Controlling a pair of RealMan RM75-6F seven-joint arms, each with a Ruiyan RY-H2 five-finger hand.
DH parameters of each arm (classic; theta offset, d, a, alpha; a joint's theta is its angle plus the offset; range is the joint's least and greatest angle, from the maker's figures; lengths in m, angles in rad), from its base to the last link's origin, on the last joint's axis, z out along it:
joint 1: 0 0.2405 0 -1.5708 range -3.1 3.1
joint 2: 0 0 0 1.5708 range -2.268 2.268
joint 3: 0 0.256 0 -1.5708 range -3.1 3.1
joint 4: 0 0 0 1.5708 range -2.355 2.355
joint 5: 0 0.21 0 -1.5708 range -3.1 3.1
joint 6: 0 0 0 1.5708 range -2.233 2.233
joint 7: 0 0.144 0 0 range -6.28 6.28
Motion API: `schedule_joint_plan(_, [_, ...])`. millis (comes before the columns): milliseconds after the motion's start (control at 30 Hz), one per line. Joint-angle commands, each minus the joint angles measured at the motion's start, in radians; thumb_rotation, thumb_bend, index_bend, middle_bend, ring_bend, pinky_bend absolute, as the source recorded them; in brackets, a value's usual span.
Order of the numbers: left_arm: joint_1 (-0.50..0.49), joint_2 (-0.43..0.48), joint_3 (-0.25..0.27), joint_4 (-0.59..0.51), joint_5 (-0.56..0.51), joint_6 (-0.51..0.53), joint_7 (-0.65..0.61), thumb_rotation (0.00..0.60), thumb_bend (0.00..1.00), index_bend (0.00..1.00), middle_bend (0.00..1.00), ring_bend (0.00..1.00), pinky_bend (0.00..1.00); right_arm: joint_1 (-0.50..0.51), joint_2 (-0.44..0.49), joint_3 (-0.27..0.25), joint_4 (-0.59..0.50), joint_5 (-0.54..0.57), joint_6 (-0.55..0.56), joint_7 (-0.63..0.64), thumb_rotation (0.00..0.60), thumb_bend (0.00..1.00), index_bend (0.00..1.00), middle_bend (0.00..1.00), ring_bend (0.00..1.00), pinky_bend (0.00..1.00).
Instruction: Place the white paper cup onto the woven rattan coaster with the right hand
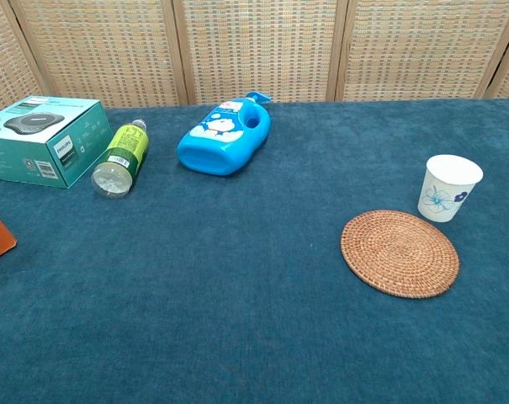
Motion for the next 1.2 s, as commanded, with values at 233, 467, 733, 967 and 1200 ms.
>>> schedule_joint_plan(233, [0.0,0.001,-0.001,0.0,0.0,0.0,-0.004,0.6,0.0,0.0,0.0,0.0,0.0,-0.001,-0.001,0.0,0.0,0.002,-0.002,0.004,0.6,0.0,0.0,0.0,0.0,0.0])
schedule_joint_plan(467, [-0.014,-0.007,-0.01,0.003,-0.026,-0.028,0.015,0.6,0.0,0.0,0.0,0.0,0.0,0.066,0.0,0.023,0.021,0.022,-0.108,0.092,0.6,0.0,0.0,0.0,0.0,0.0])
schedule_joint_plan(733, [-0.026,-0.019,-0.019,0.004,-0.052,-0.047,0.036,0.6,0.0,0.0,0.0,0.0,0.0,0.26,-0.041,0.061,0.144,0.041,-0.389,0.127,0.6,0.0,0.0,0.0,0.0,0.0])
schedule_joint_plan(967, [-0.04,-0.032,-0.033,0.007,-0.098,-0.074,0.07,0.6,0.0,0.0,0.0,0.0,0.0,0.437,-0.133,0.095,0.261,0.098,-0.652,0.196,0.6,0.0,0.01,0.0,0.0,0.0])
schedule_joint_plan(1200, [-0.058,-0.044,-0.042,0.012,-0.14,-0.109,0.098,0.6,0.0,0.0,0.0,0.0,0.0,0.536,-0.21,0.113,0.356,0.146,-0.77,0.181,0.6,0.0,0.05,0.0,0.0,0.0])
